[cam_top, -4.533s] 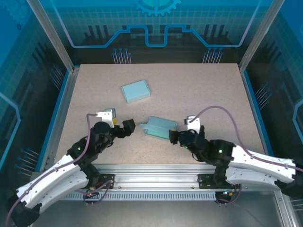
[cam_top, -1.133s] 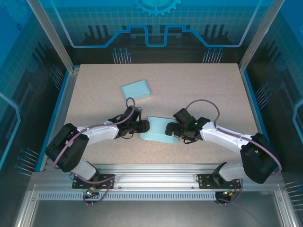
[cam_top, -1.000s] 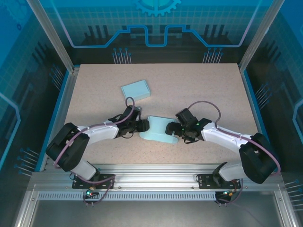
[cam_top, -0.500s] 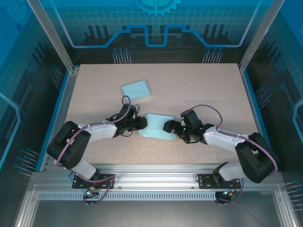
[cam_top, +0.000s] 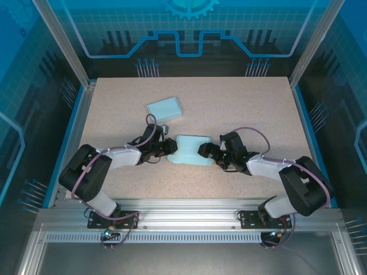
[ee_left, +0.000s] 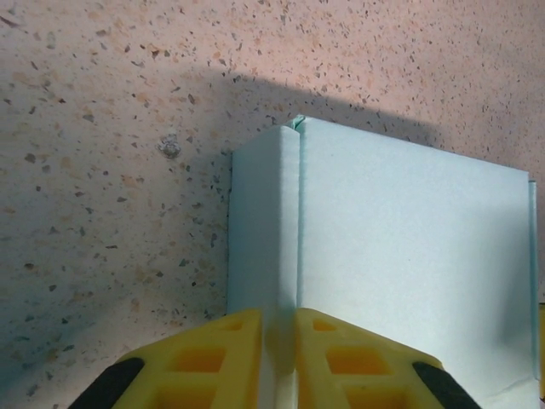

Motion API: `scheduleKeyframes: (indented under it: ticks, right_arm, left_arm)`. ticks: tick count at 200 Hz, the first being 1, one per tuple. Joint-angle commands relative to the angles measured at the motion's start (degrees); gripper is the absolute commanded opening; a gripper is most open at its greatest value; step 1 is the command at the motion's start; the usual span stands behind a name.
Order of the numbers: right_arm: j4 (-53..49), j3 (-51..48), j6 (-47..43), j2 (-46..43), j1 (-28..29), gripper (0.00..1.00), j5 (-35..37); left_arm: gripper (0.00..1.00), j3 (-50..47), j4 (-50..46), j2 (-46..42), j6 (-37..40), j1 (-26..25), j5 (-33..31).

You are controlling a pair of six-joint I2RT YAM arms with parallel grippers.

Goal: Fold the paper box

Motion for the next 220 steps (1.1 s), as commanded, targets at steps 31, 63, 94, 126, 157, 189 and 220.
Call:
scheduleKeyframes:
  ticks: [31, 63, 94, 126, 157, 189, 220]
  right_arm:
    - [9.31, -1.22, -0.57, 3.72, -3.26, 0.95, -6.02]
    - [14.38, 0.22, -1.25, 7.21, -3.66, 0.86, -10.26]
    - [20.17, 1.76, -0.06, 10.66, -3.77, 0.74, -13.8]
    - [24.63, 2.73, 1.43, 12.67, -3.77, 0.69, -15.88]
    - [25.55, 3.02, 2.33, 13.21, -3.77, 0.6, -16.6]
    - [25.01, 2.88, 2.82, 13.05, -3.85, 0.5, -16.12]
    - [25.04, 2.37, 4.2, 12.15, -4.03, 0.46, -15.69]
  left_arm:
    - [0.18, -2.66, -7.99, 2.44, 0.66, 1.43, -1.7]
    - [0.18, -2.83, -7.95, 2.26, 0.85, 1.43, -1.87]
    - [0.18, -3.01, -7.99, 1.71, 0.92, 1.52, -1.87]
    - [0.18, -3.01, -8.22, 0.92, 1.2, 1.52, -2.14]
    - [0.19, -2.51, -8.25, -0.02, 1.2, 1.52, -1.78]
    - [0.22, -1.22, -8.58, -1.51, 1.69, 1.53, -1.26]
    - [0.29, -0.13, -9.04, -3.4, 2.51, 1.53, -1.02]
